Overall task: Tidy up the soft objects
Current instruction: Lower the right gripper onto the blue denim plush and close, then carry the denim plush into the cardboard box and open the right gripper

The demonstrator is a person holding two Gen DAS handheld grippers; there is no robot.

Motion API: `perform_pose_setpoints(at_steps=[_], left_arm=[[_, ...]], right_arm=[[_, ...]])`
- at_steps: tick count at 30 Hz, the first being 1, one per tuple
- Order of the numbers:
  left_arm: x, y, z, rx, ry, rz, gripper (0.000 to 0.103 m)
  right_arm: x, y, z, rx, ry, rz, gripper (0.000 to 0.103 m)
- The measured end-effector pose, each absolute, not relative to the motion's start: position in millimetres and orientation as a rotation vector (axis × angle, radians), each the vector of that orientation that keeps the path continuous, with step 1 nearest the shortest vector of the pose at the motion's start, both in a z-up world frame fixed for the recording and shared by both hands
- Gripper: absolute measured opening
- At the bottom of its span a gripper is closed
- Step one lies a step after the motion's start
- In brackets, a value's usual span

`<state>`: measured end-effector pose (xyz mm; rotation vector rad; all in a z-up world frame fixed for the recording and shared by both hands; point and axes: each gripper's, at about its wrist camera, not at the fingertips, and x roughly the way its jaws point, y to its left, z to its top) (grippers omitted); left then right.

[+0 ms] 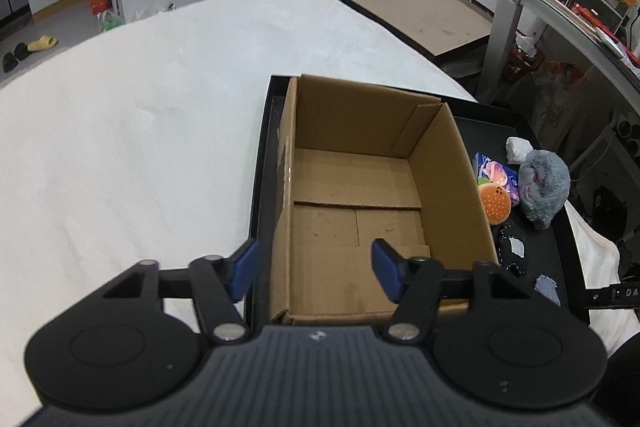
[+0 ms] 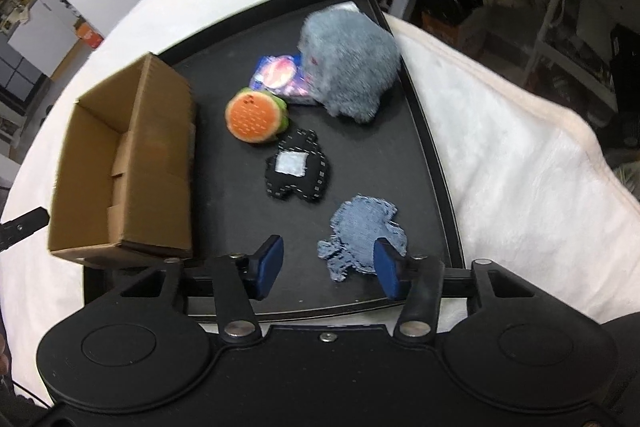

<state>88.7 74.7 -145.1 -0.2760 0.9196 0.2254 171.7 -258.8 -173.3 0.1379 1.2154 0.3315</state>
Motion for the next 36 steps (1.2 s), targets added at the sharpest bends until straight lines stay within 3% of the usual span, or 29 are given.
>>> perform_pose_setpoints(at_steps=[4,15,20,24,26,28,36], left_arm=[[95,78,-153,-0.293,0.929,0.226,0.048],[106,84,-170,-0.294,0.956,0.257,0.028],[108,90,-176,-0.306,0.969,0.28,0.011],[104,94,-177,-0.326,0.969,0.282,0.011],[102,94,-176,-0.328,0.969,0.281,0.012],[102,93,-176,-0.336,0.972,0.279,0.012],[99,93,-175,-0.353,0.977,0.261,0.012]], right_arm=[[180,-259,-189,0.156,1.259,0.311,0.038],[199,-263,-219,0.166,1.345,0.241,0.04],[205,-261,-234,0.15,1.38,0.212,0.044],[205,-258,-241,0.143,1.373,0.218,0.043],[205,-257,-239,0.145,1.356,0.233,0.031],[206,-256,-236,0.167,1.345,0.25,0.028],[203,-244,-207,0.156,1.267,0.306,0.026]])
